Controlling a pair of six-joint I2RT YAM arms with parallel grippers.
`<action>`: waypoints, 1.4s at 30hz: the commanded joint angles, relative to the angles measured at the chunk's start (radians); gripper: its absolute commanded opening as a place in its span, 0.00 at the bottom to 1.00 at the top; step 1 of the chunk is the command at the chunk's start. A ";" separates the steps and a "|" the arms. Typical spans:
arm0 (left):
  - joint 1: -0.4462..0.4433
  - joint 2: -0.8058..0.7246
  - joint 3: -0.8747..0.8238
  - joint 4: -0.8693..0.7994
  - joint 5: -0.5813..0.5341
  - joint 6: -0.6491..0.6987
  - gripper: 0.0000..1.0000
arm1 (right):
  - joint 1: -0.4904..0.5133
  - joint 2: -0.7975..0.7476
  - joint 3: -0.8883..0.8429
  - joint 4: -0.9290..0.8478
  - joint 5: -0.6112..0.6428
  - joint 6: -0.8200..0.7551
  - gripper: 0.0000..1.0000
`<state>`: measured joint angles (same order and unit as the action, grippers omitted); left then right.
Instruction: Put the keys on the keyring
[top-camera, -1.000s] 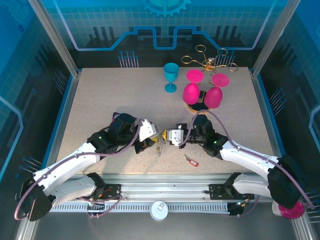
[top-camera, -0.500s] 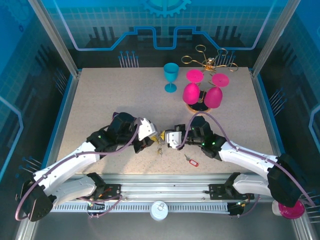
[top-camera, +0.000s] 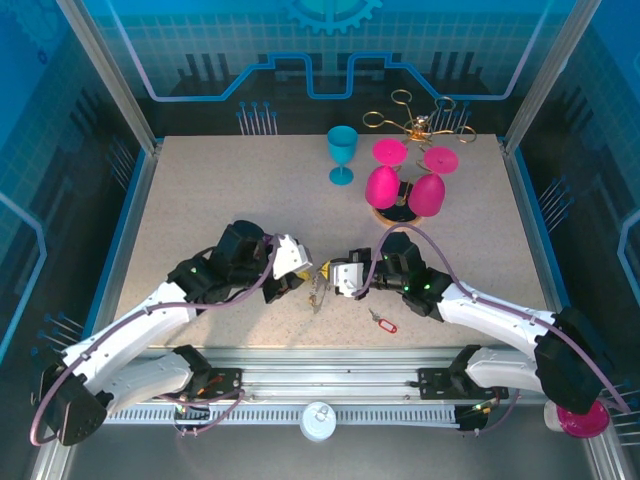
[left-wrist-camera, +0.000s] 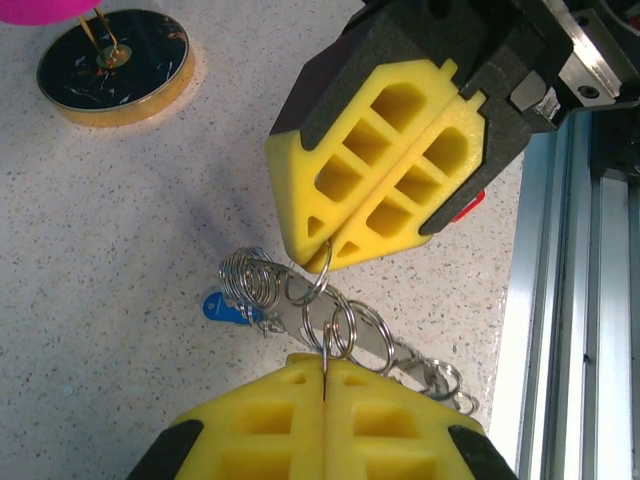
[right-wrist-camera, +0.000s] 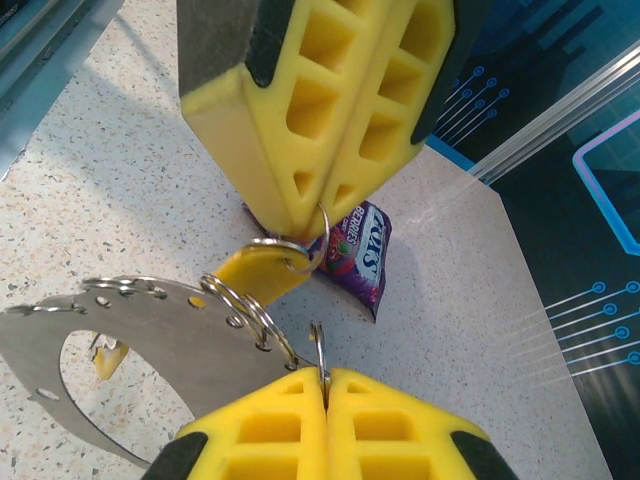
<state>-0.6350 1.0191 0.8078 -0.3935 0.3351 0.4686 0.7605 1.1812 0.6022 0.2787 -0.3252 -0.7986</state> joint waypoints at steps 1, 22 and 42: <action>0.003 0.018 0.010 0.042 0.015 0.043 0.00 | 0.018 -0.008 0.011 0.039 -0.025 -0.006 0.00; -0.018 0.052 0.001 0.054 0.045 0.043 0.00 | 0.033 0.003 0.022 0.069 -0.023 0.041 0.00; -0.017 0.039 -0.028 0.088 0.009 -0.023 0.00 | 0.038 -0.002 0.017 0.081 0.009 0.058 0.00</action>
<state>-0.6491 1.0481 0.7879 -0.3286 0.3500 0.4690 0.7803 1.1915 0.6022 0.3073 -0.2825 -0.7555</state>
